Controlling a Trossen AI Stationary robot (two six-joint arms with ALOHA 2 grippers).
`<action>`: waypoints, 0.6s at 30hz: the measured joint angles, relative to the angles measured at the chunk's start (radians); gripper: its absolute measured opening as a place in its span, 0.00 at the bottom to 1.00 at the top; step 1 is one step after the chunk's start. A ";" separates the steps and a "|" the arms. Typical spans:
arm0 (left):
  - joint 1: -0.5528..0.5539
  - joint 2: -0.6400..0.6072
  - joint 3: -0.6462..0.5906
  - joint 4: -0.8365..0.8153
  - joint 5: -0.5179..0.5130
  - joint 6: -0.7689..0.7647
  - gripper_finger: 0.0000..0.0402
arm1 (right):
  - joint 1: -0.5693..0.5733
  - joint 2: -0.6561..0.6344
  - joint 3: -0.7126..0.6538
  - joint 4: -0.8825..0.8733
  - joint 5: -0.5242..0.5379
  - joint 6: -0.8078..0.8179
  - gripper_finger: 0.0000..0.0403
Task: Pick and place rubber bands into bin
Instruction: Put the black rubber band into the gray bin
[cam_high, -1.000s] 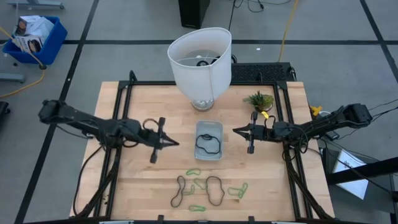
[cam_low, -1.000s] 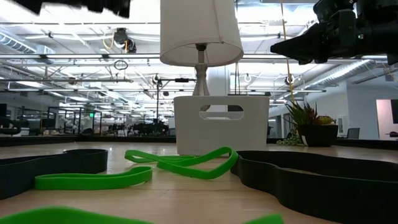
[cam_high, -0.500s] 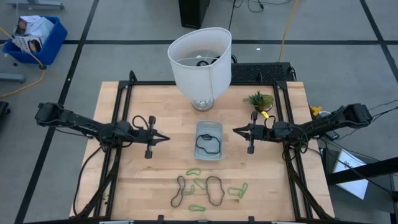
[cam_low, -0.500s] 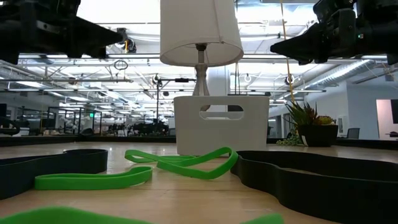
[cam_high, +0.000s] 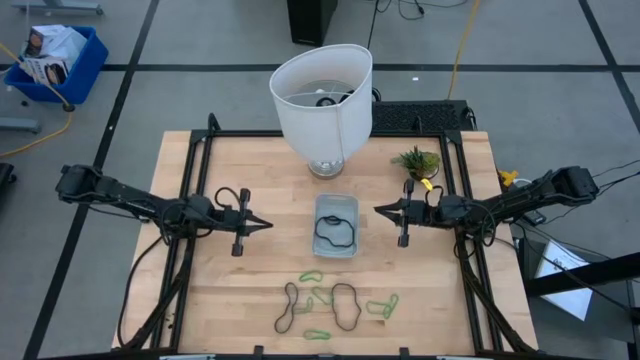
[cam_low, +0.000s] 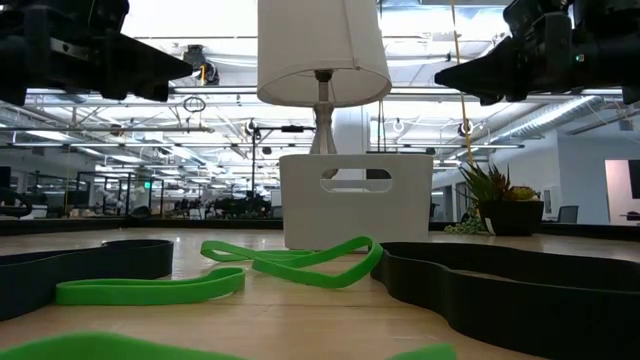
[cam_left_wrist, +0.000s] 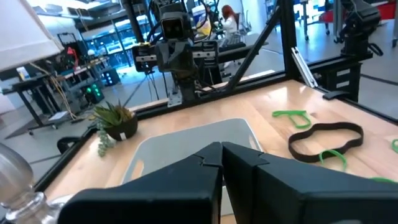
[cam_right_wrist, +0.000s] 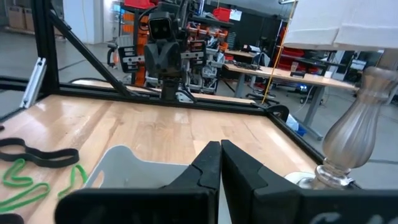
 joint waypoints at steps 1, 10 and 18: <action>0.000 0.000 0.000 -0.003 -0.001 -0.004 0.04 | 0.000 0.000 0.000 0.003 0.000 0.007 0.02; 0.000 0.000 0.000 0.007 -0.004 0.005 0.02 | 0.156 0.001 0.089 -0.070 -0.003 -0.008 0.00; 0.000 0.000 0.000 0.007 -0.004 0.021 0.03 | 0.357 0.176 0.402 -0.419 0.121 -0.027 0.01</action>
